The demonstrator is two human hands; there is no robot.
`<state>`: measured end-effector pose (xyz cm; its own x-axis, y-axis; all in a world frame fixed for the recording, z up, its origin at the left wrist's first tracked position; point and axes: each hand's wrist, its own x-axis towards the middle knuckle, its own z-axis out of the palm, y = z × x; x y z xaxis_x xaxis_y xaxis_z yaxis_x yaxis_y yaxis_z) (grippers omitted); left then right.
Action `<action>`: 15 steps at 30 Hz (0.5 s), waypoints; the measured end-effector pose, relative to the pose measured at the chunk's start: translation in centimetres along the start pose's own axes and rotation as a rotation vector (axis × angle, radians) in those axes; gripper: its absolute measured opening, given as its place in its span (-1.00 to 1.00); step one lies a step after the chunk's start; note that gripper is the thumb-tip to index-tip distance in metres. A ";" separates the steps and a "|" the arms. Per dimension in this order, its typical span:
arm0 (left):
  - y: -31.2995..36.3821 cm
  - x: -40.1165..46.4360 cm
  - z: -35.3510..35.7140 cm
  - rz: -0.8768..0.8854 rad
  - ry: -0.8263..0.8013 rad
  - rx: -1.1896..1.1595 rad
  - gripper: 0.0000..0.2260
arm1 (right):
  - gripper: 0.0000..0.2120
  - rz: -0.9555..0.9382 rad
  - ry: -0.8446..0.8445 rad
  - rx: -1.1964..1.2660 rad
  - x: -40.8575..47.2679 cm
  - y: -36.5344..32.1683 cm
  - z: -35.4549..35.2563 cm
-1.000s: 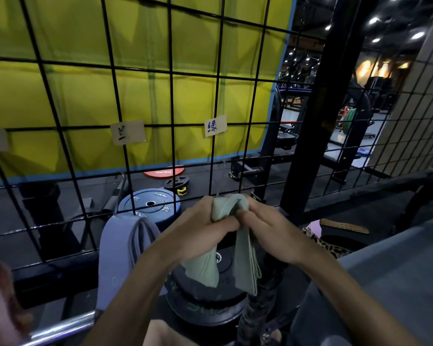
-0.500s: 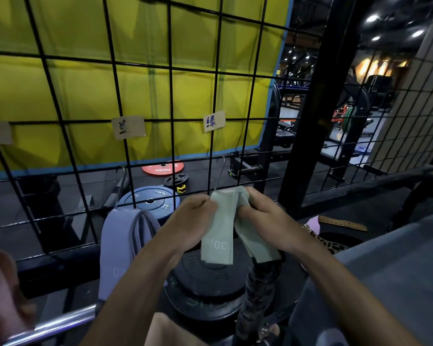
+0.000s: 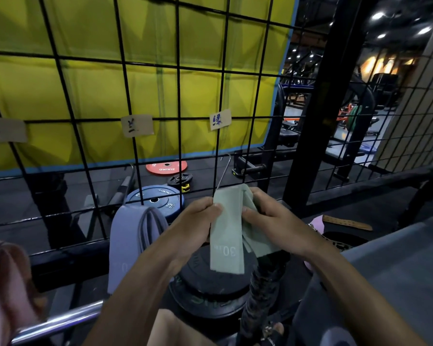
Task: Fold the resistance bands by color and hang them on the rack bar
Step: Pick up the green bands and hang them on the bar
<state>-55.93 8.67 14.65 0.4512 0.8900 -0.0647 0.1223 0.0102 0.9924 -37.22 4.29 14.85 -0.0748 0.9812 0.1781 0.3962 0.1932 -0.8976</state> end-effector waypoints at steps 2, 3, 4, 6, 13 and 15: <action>0.1 0.2 0.2 -0.013 0.038 0.000 -0.79 | -0.75 0.011 -0.009 0.001 0.0 0.2 -0.6; 0.2 0.3 0.3 -0.017 0.060 -0.001 -0.79 | -0.75 0.000 0.008 -0.029 0.0 0.3 -0.8; 0.2 0.4 0.3 -0.018 0.082 0.004 -0.79 | -0.76 -0.018 0.032 -0.076 0.0 0.5 -0.7; 0.6 0.4 0.5 -0.009 0.116 0.014 -0.80 | -0.79 -0.056 0.077 -0.164 0.0 0.9 -0.5; 0.5 1.2 0.4 0.001 0.170 0.040 -0.80 | -0.77 -0.158 0.124 -0.257 -0.2 1.4 0.0; 0.2 1.6 0.3 0.019 0.178 0.068 -0.82 | -0.78 -0.221 0.156 -0.331 -0.2 1.6 0.4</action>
<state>-54.90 9.91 14.75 0.2911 0.9565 -0.0209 0.1780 -0.0327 0.9835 -36.95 4.36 13.20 -0.0614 0.8993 0.4331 0.6602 0.3620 -0.6581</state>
